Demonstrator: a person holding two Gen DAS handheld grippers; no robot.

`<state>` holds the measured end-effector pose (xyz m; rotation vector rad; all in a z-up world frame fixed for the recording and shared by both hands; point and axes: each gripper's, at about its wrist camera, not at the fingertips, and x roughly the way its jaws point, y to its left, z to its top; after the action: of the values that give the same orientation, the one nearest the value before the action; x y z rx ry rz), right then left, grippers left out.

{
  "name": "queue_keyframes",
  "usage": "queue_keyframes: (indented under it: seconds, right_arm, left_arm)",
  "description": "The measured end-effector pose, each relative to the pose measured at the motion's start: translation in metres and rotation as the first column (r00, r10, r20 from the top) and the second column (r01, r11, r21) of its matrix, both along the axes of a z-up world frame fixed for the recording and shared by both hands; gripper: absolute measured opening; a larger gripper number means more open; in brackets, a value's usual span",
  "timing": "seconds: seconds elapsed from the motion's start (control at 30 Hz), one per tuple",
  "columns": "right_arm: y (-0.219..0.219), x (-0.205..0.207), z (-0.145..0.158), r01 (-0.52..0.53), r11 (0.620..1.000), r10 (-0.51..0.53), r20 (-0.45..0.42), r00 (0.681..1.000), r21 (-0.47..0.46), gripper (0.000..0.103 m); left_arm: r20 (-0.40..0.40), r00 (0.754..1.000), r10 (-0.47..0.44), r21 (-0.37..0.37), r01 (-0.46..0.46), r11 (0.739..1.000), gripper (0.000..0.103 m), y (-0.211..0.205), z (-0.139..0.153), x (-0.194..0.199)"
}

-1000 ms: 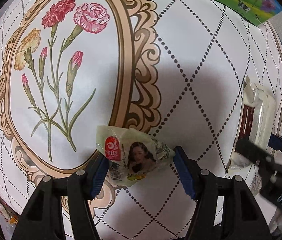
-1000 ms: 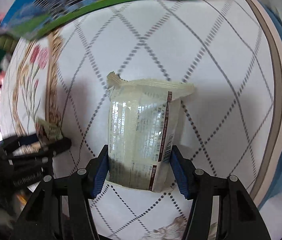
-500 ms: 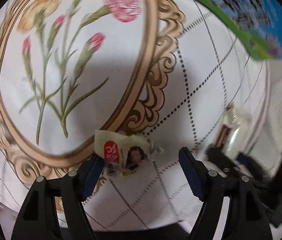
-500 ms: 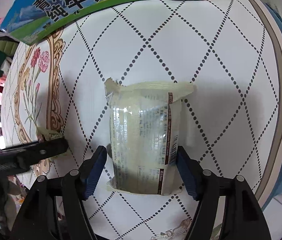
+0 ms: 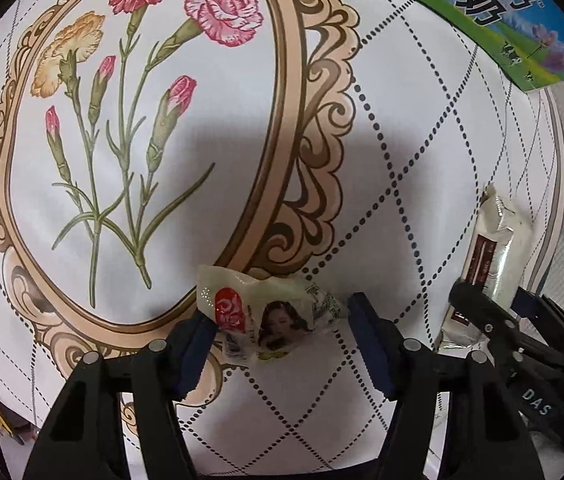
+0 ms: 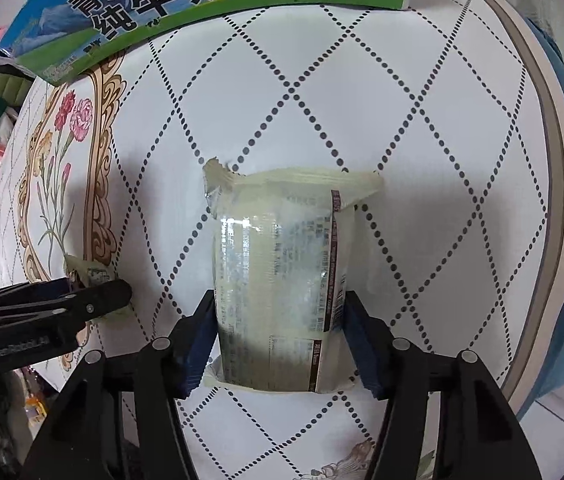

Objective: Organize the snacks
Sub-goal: 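Carry both packets into the box and open both grippers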

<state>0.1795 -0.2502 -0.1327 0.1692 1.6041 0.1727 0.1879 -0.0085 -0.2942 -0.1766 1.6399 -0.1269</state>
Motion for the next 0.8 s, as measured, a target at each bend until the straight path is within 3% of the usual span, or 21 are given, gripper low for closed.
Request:
queue_keyframes:
  seconds: [0.4, 0.53, 0.8]
  right_arm:
    - [0.01, 0.005, -0.013, -0.008, 0.999, 0.009, 0.013, 1.0, -0.049, 0.062]
    - [0.018, 0.003, -0.001, -0.03, 0.998, 0.032, 0.029, 0.999, -0.058, 0.062]
    - [0.014, 0.014, 0.034, 0.006, 0.998, -0.01, 0.058, 0.998, 0.068, 0.061]
  left_arm:
    - [0.036, 0.997, -0.069, 0.072, 0.066, 0.995, 0.061, -0.024, -0.006, -0.009]
    - [0.031, 0.997, -0.065, 0.017, 0.064, 0.998, 0.06, -0.017, 0.004, -0.017]
    - [0.114, 0.993, -0.041, -0.064, 0.048, 0.997, 0.06, -0.02, 0.057, -0.012]
